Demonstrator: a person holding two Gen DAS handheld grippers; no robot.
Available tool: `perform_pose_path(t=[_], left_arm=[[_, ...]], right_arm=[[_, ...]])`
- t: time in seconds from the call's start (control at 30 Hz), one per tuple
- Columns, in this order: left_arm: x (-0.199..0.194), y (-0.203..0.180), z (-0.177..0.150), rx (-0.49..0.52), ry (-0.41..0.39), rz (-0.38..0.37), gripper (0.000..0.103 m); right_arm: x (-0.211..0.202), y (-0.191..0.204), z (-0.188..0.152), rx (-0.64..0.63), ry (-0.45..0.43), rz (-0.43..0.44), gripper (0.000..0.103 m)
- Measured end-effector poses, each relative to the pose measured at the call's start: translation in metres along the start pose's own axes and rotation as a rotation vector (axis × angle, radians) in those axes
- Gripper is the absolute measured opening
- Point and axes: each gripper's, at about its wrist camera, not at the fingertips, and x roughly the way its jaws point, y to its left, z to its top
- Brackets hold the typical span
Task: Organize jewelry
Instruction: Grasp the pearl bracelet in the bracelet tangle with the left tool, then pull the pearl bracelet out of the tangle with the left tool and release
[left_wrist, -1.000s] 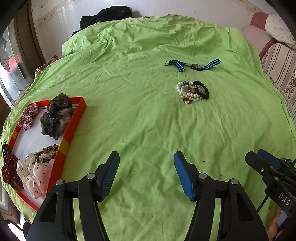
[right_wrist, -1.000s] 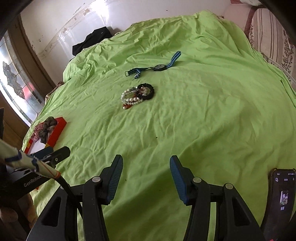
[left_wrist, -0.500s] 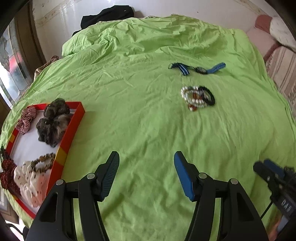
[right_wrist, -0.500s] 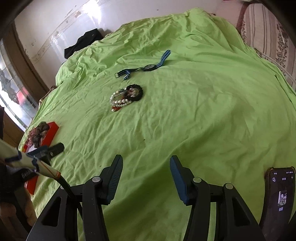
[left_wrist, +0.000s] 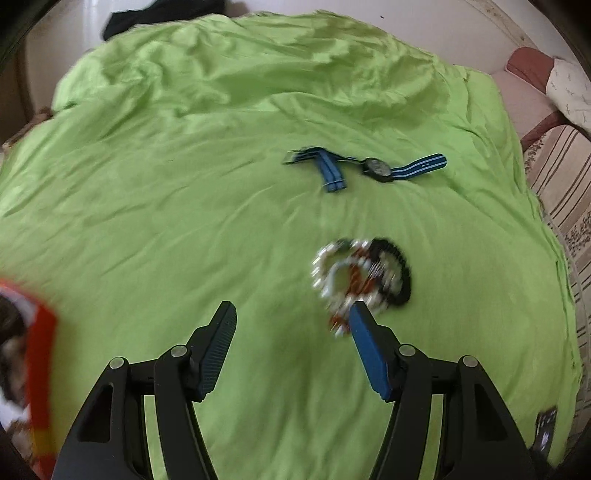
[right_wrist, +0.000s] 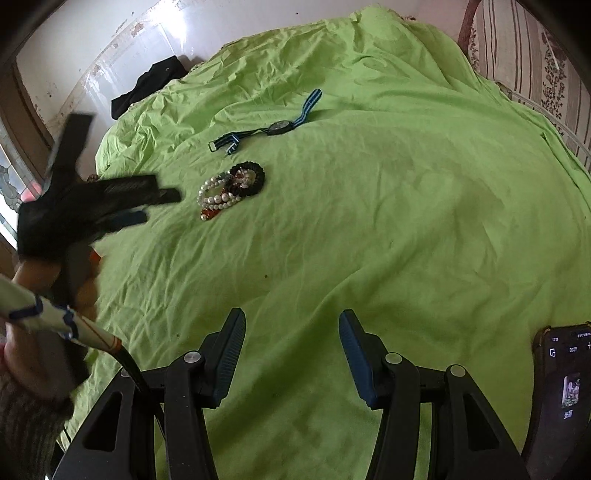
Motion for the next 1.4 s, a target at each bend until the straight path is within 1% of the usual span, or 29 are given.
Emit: perform_pose_path(t=[0.03,0.1,0.13,0.17,0.2,0.23,0.27,0.3,0.33,0.37,0.47,0.53,0.67,0.8,0.9,0.97,1.13,1.2,1.4], left_arm=[[0.007,-0.002,0.004,0.002,0.007,-0.004,0.063],[0.023,-0.007,0.011,0.007,0.024,-0.044,0.063],[0.027,-0.009,0.013,0.012,0.028,-0.052,0.063],[0.033,-0.013,0.015,0.024,0.037,-0.052,0.063],[0.038,-0.017,0.015,0.038,0.043,-0.044,0.061],[0.042,-0.02,0.015,0.05,0.047,-0.03,0.047],[0.046,-0.024,0.015,0.066,0.057,-0.008,0.037],[0.049,-0.026,0.015,0.075,0.063,0.007,0.022],[0.048,-0.027,0.015,0.075,0.059,0.005,0.013],[0.045,-0.028,0.015,0.073,0.06,-0.006,0.009],[0.033,-0.032,0.009,0.086,0.061,-0.005,0.01],[0.021,-0.033,0.001,0.104,0.055,-0.018,0.009],[-0.014,-0.024,-0.028,0.112,0.06,-0.036,0.009],[-0.056,-0.008,-0.062,0.115,0.054,-0.048,0.01],[-0.075,-0.001,-0.08,0.123,0.056,-0.046,0.01],[-0.083,0.005,-0.089,0.131,0.051,-0.03,0.01],[-0.089,0.015,-0.092,0.12,0.044,-0.023,0.01],[-0.092,0.019,-0.092,0.107,0.029,-0.012,0.01],[-0.097,0.033,-0.085,0.064,0.002,0.016,0.01]], right_arm=[[0.001,0.0,0.0,0.0,0.001,-0.002,0.057],[0.002,-0.001,-0.001,-0.002,0.003,-0.006,0.057],[0.002,0.0,-0.001,-0.004,0.003,-0.006,0.057],[0.002,0.0,-0.001,-0.004,0.003,-0.007,0.057],[0.003,0.0,-0.002,-0.006,0.003,-0.008,0.057],[0.003,0.0,-0.002,-0.007,0.005,-0.009,0.057],[0.004,0.0,-0.002,-0.006,0.007,-0.01,0.057],[0.005,0.0,-0.002,-0.005,0.009,-0.01,0.057],[0.005,0.0,-0.003,-0.004,0.01,-0.012,0.057],[0.006,0.0,-0.003,-0.005,0.011,-0.014,0.057],[0.006,0.001,-0.004,-0.004,0.011,-0.02,0.057],[0.006,0.002,-0.003,-0.006,0.009,-0.022,0.057],[0.005,0.0,-0.002,0.002,0.01,-0.016,0.057],[0.005,-0.001,-0.002,0.013,0.014,-0.011,0.057],[0.005,0.0,-0.002,0.013,0.014,-0.014,0.057],[0.006,0.0,-0.002,0.012,0.015,-0.015,0.057],[0.007,0.0,-0.001,0.009,0.014,-0.019,0.057],[0.007,0.0,-0.001,0.009,0.014,-0.019,0.057],[0.007,0.001,-0.002,0.006,0.014,-0.021,0.057]])
